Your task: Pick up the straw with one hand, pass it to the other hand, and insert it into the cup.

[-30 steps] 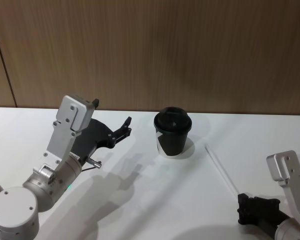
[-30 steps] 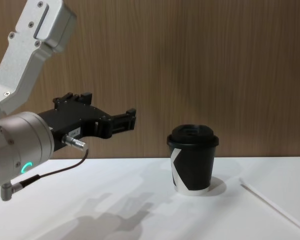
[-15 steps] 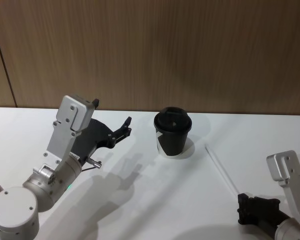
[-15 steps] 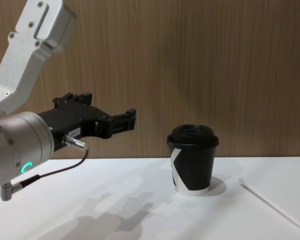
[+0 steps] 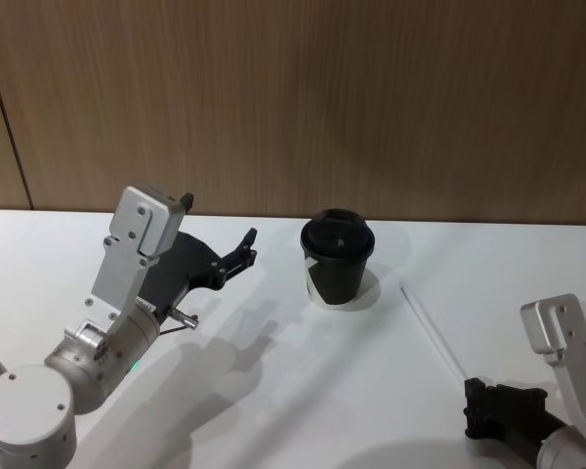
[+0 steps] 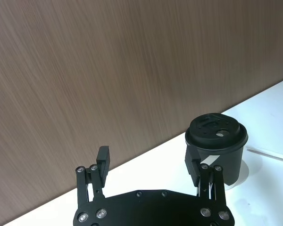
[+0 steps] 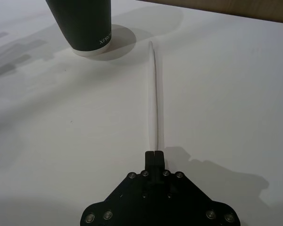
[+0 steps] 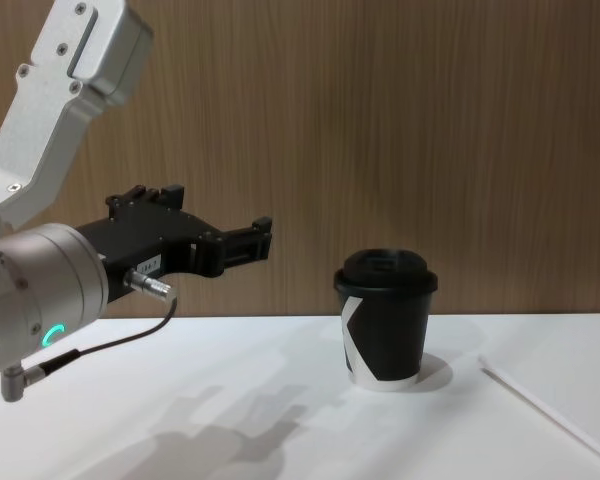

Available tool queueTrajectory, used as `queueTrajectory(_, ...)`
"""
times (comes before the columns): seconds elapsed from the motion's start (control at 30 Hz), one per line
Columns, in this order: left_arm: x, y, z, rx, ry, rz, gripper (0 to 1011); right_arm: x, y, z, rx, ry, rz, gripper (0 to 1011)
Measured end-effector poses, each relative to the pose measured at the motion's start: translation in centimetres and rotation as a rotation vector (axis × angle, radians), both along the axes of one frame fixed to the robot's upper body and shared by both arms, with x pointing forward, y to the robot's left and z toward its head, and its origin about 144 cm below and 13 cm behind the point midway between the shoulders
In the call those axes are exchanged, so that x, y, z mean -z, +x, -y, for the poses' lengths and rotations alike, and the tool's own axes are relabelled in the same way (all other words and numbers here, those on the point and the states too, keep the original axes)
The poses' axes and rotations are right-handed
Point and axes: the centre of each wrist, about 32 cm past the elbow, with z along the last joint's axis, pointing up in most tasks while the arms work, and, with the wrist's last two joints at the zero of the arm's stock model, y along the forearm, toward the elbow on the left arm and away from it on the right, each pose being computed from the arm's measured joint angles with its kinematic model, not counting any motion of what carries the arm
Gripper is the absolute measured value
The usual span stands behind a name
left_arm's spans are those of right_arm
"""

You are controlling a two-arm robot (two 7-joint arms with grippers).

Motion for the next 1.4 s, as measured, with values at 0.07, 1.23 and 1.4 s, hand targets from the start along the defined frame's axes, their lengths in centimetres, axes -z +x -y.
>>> queueTrajectory(0.07,0.0,0.0,0.0,0.000,0.000,0.000,1002,0.0,0.0,0.0,0.000,0.000,0.000,1)
queueTrajectory(1.23,0.0,0.0,0.0,0.000,0.000,0.000,1002,-5.3,-1.2,4.8,-0.083,-0.167,0.241,1)
queueTrajectory(1.4,0.0,0.0,0.0,0.000,0.000,0.000,1002,-6.7,-1.2,5.6,-0.138,-0.196,0.296,0)
